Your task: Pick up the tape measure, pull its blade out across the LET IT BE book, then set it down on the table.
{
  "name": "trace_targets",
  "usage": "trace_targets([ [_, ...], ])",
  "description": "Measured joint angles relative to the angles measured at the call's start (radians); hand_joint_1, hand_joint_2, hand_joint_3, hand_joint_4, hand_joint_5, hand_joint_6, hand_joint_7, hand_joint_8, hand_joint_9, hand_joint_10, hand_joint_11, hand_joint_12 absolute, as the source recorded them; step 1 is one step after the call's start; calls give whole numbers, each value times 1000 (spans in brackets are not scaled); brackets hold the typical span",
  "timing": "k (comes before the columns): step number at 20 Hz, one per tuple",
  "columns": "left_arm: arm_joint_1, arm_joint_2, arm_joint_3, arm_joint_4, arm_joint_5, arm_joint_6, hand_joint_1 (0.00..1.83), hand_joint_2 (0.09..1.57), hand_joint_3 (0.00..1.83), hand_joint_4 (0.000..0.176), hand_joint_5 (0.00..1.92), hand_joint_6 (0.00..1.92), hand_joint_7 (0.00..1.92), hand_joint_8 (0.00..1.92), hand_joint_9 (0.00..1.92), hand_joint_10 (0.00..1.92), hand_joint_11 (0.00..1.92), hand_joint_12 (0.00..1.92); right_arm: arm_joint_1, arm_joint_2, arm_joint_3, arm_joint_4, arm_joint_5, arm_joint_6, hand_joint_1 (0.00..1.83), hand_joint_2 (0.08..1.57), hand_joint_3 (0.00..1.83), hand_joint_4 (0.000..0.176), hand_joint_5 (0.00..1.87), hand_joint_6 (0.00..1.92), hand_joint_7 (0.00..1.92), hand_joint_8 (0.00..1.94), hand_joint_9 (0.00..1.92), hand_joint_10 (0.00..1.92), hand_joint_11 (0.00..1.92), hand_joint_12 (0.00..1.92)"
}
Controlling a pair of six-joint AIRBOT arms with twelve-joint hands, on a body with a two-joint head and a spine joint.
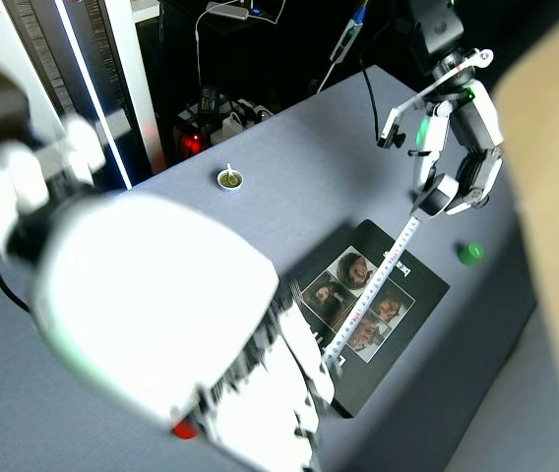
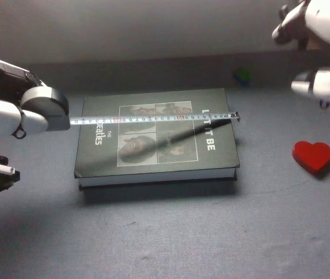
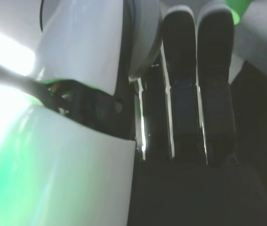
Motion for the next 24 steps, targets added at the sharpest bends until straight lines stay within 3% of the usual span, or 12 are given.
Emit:
trace_targets([
  [3, 5, -6, 16, 1, 2, -3, 1380, 1113, 0, 0, 930, 906, 963, 1021, 934, 1258, 886, 1207, -24, 18, -72, -18, 97, -13, 979, 1115, 0, 0, 703, 10, 755, 6, 662, 125, 277, 1046],
  [4, 13, -6, 24, 4, 0, -3, 1472, 1103, 3, 0, 930, 853, 951, 1002, 932, 1173, 851, 1445, -32, 22, -80, 0, 114, 6, 978, 1115, 0, 0, 703, 10, 755, 6, 663, 124, 278, 1049],
  [7, 27, -19, 38, 2, 0, -11, 1495, 1101, 2, 0, 929, 843, 948, 994, 930, 1154, 846, 1503, -21, 21, -80, -30, 111, 176, 961, 1109, 0, 0, 710, 10, 754, 4, 669, 121, 302, 1067],
  [8, 32, -24, 42, 6, 1, -19, 1403, 1111, 2, 0, 929, 896, 960, 1013, 933, 1239, 860, 1302, -27, 19, -80, -88, 107, 245, 873, 1112, 0, 0, 699, 5, 702, 2, 643, 103, 301, 1074],
  [10, 67, -34, 51, 23, -4, -60, 1381, 1114, 0, 0, 927, 912, 961, 1020, 933, 1263, 883, 1208, -45, 13, -82, -130, 95, 356, 542, 1146, 14, 0, 590, 1, 554, 3, 544, 46, 235, 1054],
  [14, 151, -56, 63, 65, -7, -145, 1380, 1115, 0, 0, 927, 912, 961, 1021, 932, 1263, 884, 1202, -89, -14, -90, -128, 135, 367, 353, 1171, 17, 0, 503, 0, 494, 0, 461, 5, 161, 1026],
  [16, 173, -60, 69, 87, -7, -182, 1381, 1110, 0, 0, 939, 894, 973, 1003, 939, 1251, 890, 1188, -106, -31, -91, -146, 146, 375, 130, 1171, 14, 2, 339, 1, 368, 0, 307, 1, 32, 971],
  [17, 184, -67, 78, 103, -12, -189, 1382, 1106, 0, 0, 948, 896, 979, 984, 945, 1239, 874, 1202, -117, -40, -95, -130, 149, 376, 0, 1055, 0, 113, 68, 0, 68, 2, 32, 0, 0, 433],
  [18, 185, -71, 83, 106, -11, -189, 1382, 1106, 0, 0, 949, 896, 979, 985, 945, 1240, 875, 1198, -117, -40, -95, -133, 150, 377, 0, 1047, 0, 120, 58, 0, 53, 1, 21, 0, 0, 405],
  [19, 188, -73, 87, 110, -12, -189, 1474, 1096, 3, 0, 952, 847, 968, 964, 950, 1149, 842, 1436, -118, -40, -95, -137, 153, 377, 0, 1038, 0, 135, 46, 0, 28, 2, 3, 0, 0, 365],
  [20, 188, -74, 88, 114, -12, -189, 1492, 1094, 2, 0, 951, 838, 964, 963, 946, 1133, 849, 1476, -124, -40, -98, -161, 165, 377, 0, 1036, 0, 147, 36, 0, 9, 1, 0, 0, 0, 339],
  [24, 206, -84, 92, 159, -22, -219, 1497, 1094, 1, 0, 952, 833, 963, 966, 944, 1128, 851, 1483, -137, -48, -104, -180, 171, 382, 0, 1033, 0, 152, 15, 0, 0, 0, 0, 0, 0, 317],
])
